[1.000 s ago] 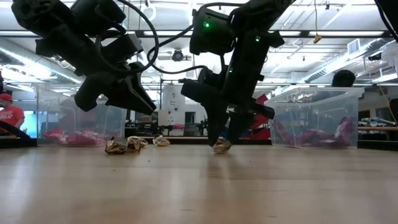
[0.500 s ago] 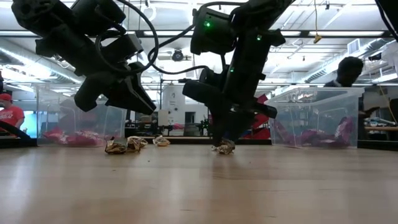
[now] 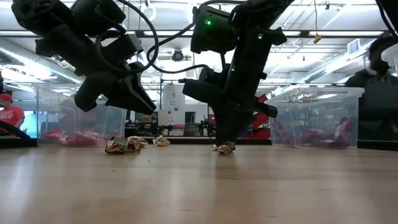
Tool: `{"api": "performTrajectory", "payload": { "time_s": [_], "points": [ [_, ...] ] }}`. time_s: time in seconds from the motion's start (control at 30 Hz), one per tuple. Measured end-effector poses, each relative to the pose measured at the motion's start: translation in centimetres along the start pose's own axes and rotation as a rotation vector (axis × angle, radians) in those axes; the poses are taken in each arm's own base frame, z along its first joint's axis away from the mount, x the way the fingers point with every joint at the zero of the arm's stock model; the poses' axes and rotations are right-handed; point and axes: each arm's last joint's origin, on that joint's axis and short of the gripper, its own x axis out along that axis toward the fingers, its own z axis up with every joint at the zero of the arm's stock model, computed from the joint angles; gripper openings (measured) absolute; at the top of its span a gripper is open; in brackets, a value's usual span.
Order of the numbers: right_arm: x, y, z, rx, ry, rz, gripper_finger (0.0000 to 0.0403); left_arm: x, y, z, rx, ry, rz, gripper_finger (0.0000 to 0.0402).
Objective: Sort candy
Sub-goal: Put the yellow candy into the bottom right transparent bin
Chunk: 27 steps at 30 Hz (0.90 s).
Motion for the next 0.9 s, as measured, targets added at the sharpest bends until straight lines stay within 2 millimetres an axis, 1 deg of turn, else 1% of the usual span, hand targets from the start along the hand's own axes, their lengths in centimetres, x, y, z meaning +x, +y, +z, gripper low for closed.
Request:
{"api": "performTrajectory", "payload": {
  "time_s": [0.3,0.43,0.63,0.77,0.9],
  "points": [
    [-0.2,0.1,-0.2,-0.019,0.014,0.014,0.0031,0.0,0.0,0.0,-0.002,-0.001,0.0,0.0101],
    [-1.3,0.3,-0.2,-0.045,0.007,0.036,0.0016,0.0,0.0,0.1,-0.005,-0.006,0.002,0.0102],
    [-4.6,0.4,0.1,-0.101,-0.034,0.096,0.0007,0.0,0.1,0.2,-0.012,-0.024,0.008,0.0101],
    [-7.8,-0.1,0.2,-0.139,-0.061,0.13,0.0007,0.0,0.1,0.2,-0.012,-0.024,0.008,0.0102],
    [-11.2,-1.2,-0.3,-0.165,-0.064,0.129,0.0007,0.0,0.1,0.2,-0.023,-0.017,0.005,0.0101]
  ]
}}
